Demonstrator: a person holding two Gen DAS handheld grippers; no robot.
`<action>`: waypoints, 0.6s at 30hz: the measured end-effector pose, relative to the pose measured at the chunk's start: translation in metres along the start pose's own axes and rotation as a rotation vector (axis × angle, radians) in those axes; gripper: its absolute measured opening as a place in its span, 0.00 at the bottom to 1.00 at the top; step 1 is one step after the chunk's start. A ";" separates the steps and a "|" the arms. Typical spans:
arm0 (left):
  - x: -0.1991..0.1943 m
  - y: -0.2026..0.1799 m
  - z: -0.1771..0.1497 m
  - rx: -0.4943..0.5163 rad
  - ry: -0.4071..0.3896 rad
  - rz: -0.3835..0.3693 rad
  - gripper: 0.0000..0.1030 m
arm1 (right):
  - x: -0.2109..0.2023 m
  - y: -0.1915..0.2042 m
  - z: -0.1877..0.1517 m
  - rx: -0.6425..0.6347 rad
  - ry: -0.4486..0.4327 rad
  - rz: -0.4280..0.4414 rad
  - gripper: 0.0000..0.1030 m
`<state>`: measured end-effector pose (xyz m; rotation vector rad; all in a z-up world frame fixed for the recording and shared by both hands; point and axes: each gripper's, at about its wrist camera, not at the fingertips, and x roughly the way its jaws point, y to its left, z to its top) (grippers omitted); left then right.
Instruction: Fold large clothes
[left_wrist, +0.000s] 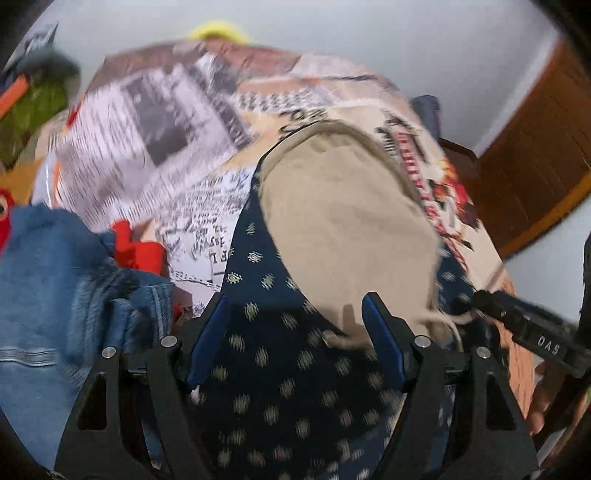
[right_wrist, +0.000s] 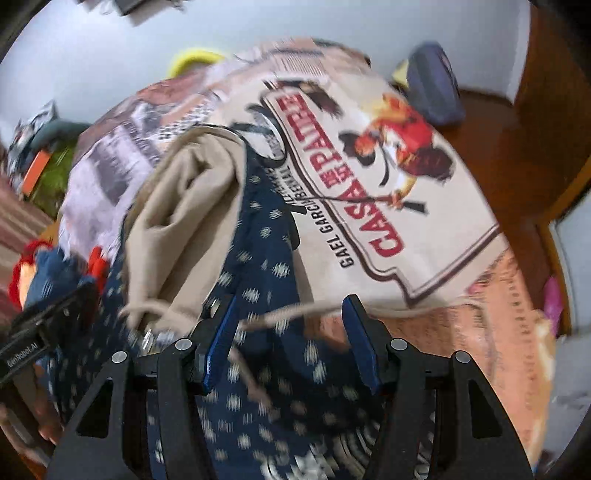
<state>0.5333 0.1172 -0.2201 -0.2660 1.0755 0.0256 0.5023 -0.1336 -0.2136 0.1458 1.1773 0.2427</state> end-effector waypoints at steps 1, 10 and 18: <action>0.009 0.003 0.002 -0.018 0.016 -0.003 0.71 | 0.009 0.000 0.004 0.014 0.014 -0.006 0.53; 0.053 0.026 -0.004 -0.187 0.075 -0.087 0.65 | 0.041 0.016 0.014 0.052 0.020 -0.013 0.52; 0.031 0.016 -0.005 -0.099 0.055 -0.021 0.08 | 0.023 0.043 -0.001 -0.122 -0.038 -0.004 0.05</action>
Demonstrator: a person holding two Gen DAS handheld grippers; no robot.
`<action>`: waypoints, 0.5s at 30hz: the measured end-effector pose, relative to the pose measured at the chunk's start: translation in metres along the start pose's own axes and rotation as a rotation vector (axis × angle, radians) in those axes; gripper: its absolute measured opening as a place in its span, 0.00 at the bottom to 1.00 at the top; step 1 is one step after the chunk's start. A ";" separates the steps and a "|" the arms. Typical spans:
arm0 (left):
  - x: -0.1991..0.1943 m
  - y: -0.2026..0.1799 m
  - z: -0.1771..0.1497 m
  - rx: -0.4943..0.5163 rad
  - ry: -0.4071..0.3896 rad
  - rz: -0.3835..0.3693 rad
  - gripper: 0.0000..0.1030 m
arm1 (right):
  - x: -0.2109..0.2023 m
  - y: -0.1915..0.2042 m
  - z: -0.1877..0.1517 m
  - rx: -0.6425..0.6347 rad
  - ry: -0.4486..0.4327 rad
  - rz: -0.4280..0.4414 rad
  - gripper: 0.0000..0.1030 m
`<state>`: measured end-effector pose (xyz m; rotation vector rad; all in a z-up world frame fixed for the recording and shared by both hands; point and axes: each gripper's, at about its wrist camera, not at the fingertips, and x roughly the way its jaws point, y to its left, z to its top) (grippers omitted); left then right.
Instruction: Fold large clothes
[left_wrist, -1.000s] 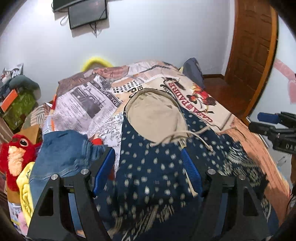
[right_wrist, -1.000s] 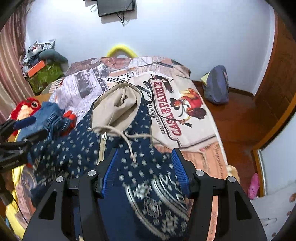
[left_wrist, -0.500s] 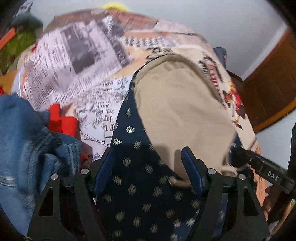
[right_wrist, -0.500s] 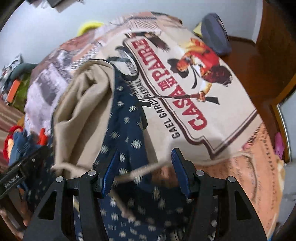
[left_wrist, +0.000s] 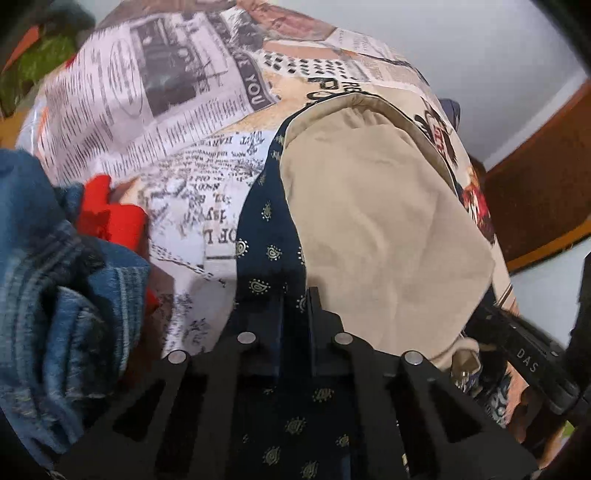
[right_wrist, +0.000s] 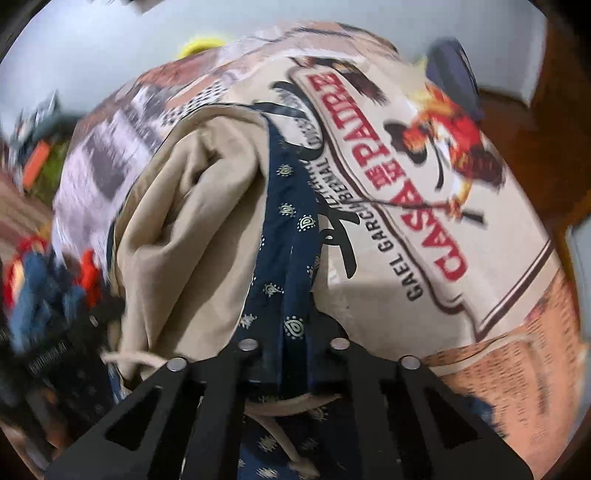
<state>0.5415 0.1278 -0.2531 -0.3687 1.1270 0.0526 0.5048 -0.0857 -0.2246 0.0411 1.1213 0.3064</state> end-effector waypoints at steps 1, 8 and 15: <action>-0.006 -0.002 -0.001 0.018 -0.005 0.002 0.07 | -0.008 0.000 -0.002 -0.011 -0.009 0.016 0.04; -0.093 -0.021 -0.022 0.120 -0.101 -0.098 0.06 | -0.091 0.003 -0.025 -0.047 -0.116 0.100 0.04; -0.170 -0.039 -0.086 0.257 -0.160 -0.155 0.06 | -0.155 0.013 -0.076 -0.131 -0.160 0.159 0.04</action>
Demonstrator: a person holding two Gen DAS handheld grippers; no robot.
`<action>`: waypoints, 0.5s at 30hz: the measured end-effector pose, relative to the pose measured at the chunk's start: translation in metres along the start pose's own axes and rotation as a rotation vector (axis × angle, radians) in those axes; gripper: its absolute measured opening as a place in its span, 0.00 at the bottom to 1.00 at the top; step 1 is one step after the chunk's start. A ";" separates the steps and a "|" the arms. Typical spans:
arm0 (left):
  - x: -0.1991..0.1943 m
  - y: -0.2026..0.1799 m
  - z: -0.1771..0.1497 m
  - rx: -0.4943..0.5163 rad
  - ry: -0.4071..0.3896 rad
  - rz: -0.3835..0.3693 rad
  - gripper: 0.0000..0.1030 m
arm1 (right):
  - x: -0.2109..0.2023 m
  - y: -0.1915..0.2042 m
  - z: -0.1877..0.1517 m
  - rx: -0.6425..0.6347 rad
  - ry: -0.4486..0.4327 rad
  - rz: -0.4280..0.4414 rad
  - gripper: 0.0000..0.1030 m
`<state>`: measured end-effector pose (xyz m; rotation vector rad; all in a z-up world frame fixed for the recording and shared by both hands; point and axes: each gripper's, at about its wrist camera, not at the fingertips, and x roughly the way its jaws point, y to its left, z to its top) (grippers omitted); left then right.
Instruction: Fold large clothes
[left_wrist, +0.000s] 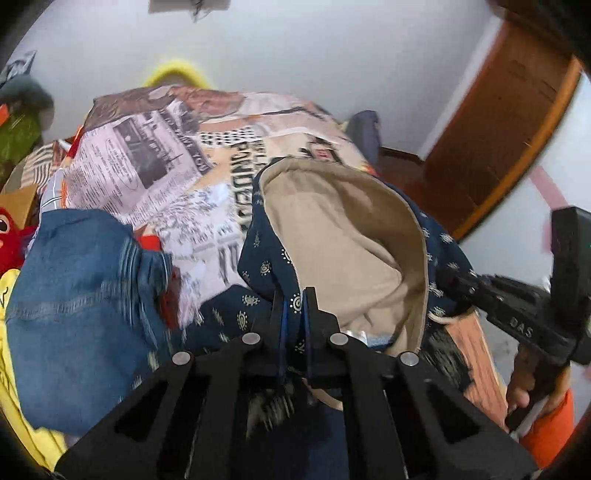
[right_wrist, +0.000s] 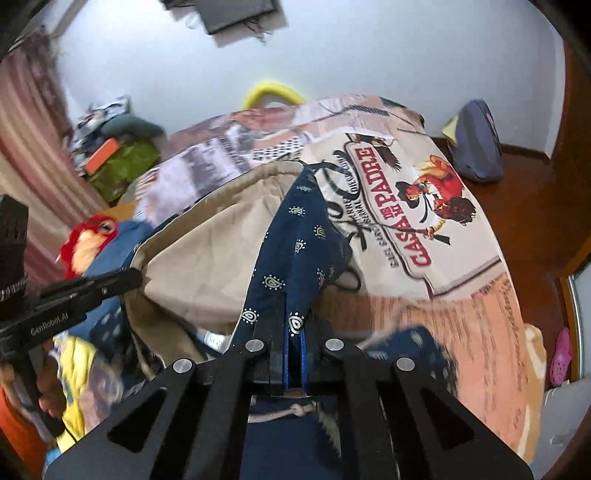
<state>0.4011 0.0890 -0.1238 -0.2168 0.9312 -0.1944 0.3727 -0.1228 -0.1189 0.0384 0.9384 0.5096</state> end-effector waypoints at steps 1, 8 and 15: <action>-0.010 -0.005 -0.012 0.018 0.002 -0.008 0.06 | -0.003 0.000 -0.005 -0.009 0.003 0.004 0.04; -0.032 -0.026 -0.096 0.150 0.025 0.051 0.06 | -0.025 0.003 -0.072 -0.055 0.057 -0.007 0.04; -0.009 -0.023 -0.164 0.169 0.140 0.122 0.17 | -0.005 -0.005 -0.121 -0.032 0.173 -0.098 0.06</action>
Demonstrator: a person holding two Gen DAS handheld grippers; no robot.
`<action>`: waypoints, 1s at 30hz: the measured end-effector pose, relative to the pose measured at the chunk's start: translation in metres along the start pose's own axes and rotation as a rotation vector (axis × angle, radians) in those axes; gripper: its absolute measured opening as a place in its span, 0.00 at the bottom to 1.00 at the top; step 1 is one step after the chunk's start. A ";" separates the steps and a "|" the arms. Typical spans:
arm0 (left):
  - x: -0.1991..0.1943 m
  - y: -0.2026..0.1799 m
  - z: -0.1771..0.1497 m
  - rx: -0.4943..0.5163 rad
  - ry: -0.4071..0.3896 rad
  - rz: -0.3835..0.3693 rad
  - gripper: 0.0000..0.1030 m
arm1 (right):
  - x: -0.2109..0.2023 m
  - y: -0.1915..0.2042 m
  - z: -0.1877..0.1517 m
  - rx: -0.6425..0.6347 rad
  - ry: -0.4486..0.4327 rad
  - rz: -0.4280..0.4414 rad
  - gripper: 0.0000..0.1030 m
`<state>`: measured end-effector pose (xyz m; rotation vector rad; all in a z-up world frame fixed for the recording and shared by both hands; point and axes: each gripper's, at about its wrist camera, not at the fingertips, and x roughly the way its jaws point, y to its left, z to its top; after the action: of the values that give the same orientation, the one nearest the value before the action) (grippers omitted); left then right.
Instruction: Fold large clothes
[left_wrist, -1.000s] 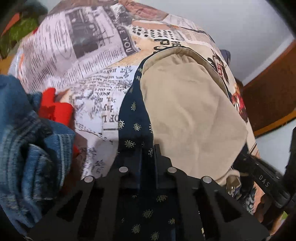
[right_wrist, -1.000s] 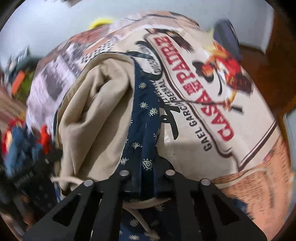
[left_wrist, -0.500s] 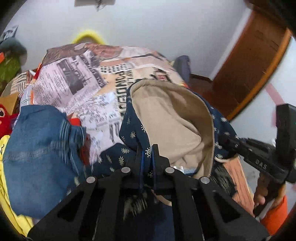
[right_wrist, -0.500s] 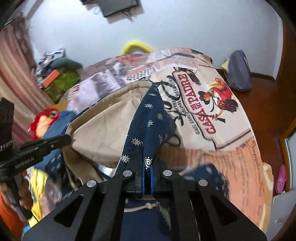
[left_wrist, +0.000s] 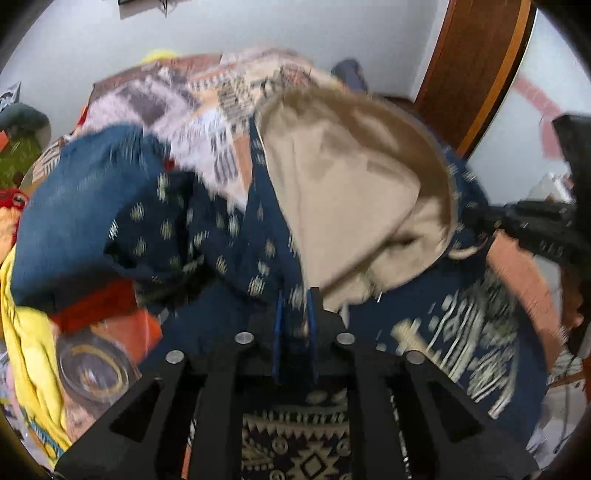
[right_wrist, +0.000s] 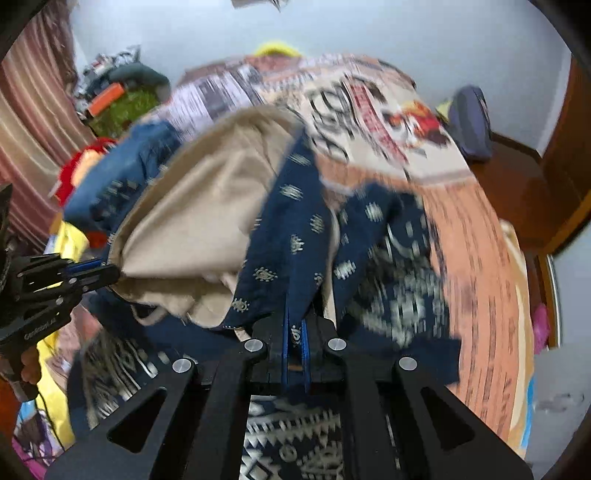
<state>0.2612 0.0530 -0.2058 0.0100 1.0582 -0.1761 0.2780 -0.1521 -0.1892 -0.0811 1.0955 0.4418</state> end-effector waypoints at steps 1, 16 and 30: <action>0.003 -0.001 -0.005 0.004 0.015 0.013 0.18 | 0.002 -0.002 -0.004 0.015 0.016 -0.004 0.06; -0.055 0.018 0.019 -0.024 -0.170 0.056 0.57 | -0.056 0.009 0.005 0.009 -0.170 -0.103 0.56; 0.010 0.031 0.090 -0.050 -0.146 0.039 0.60 | -0.007 0.005 0.055 0.003 -0.178 -0.090 0.57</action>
<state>0.3484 0.0734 -0.1728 -0.0271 0.9162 -0.1135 0.3199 -0.1343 -0.1572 -0.0860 0.9137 0.3594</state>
